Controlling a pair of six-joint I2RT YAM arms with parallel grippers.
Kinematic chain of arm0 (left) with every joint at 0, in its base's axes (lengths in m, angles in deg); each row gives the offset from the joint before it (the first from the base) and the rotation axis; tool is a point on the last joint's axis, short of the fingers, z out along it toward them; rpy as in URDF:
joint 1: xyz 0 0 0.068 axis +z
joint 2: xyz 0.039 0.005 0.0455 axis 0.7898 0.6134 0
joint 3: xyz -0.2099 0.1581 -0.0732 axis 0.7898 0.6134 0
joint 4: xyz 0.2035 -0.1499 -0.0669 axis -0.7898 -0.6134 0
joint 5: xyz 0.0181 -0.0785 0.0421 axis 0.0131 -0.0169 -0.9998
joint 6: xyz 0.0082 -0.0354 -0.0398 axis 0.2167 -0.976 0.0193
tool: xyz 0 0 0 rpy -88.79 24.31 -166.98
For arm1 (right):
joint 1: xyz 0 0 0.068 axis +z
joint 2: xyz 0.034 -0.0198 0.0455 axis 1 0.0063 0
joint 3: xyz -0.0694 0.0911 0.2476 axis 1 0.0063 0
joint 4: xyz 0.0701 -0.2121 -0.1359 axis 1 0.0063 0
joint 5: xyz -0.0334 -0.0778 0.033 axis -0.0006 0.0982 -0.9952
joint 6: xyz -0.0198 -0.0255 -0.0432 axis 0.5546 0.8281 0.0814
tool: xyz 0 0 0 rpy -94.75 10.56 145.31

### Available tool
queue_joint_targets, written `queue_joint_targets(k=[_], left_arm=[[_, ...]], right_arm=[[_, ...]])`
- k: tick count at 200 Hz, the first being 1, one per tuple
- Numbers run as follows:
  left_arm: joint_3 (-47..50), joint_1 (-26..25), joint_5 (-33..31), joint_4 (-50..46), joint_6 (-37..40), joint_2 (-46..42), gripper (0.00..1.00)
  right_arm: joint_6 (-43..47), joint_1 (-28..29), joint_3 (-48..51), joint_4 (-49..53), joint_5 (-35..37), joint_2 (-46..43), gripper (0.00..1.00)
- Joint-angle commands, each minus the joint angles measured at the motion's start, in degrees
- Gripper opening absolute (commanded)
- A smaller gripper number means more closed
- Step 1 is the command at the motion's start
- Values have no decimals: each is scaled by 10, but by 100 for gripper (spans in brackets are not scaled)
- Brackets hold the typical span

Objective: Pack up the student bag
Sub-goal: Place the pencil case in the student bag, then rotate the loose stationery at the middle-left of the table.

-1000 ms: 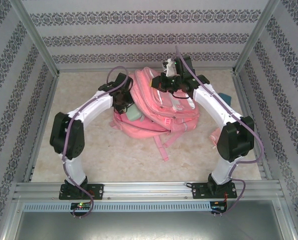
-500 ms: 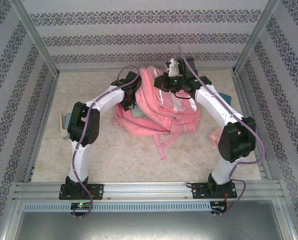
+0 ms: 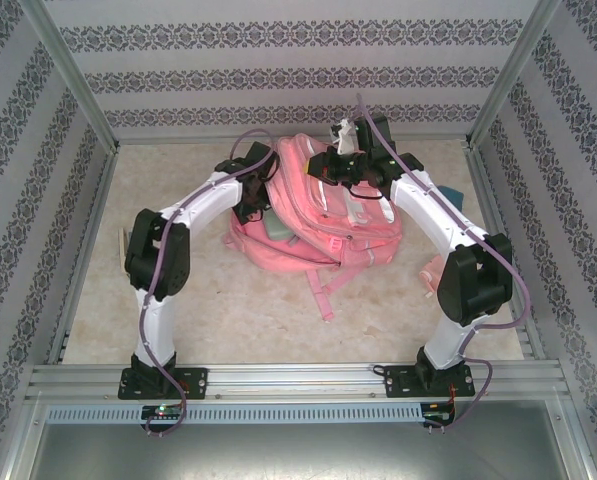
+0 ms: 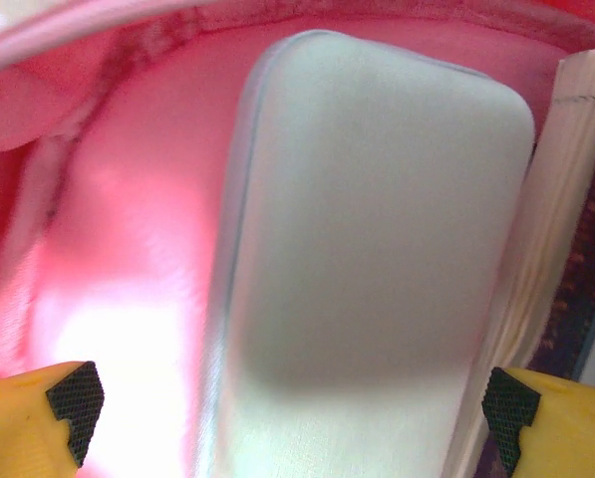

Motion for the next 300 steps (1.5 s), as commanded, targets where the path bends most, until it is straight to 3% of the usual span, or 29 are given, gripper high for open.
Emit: queue_joint_targets(k=[1, 62, 106, 150, 186, 244, 300], left_arm=[[28, 2, -32, -41, 23, -62, 100], [162, 79, -60, -59, 54, -203, 100], [232, 197, -82, -81, 112, -264, 100], [273, 324, -101, -65, 143, -252, 100], [272, 398, -95, -34, 145, -220, 100], [257, 460, -57, -11, 146, -154, 100], [275, 455, 46, 39, 139, -120, 98]], right_arm=[[4, 2, -2, -46, -38, -35, 0], [10, 10, 5, -45, -29, -30, 0], [17, 31, -2, -45, -23, -20, 0], [16, 45, -11, -44, -27, -6, 0], [18, 50, -23, -32, -28, 3, 0], [23, 57, -54, -8, -22, 18, 0], [21, 61, -53, -9, -21, 24, 0]])
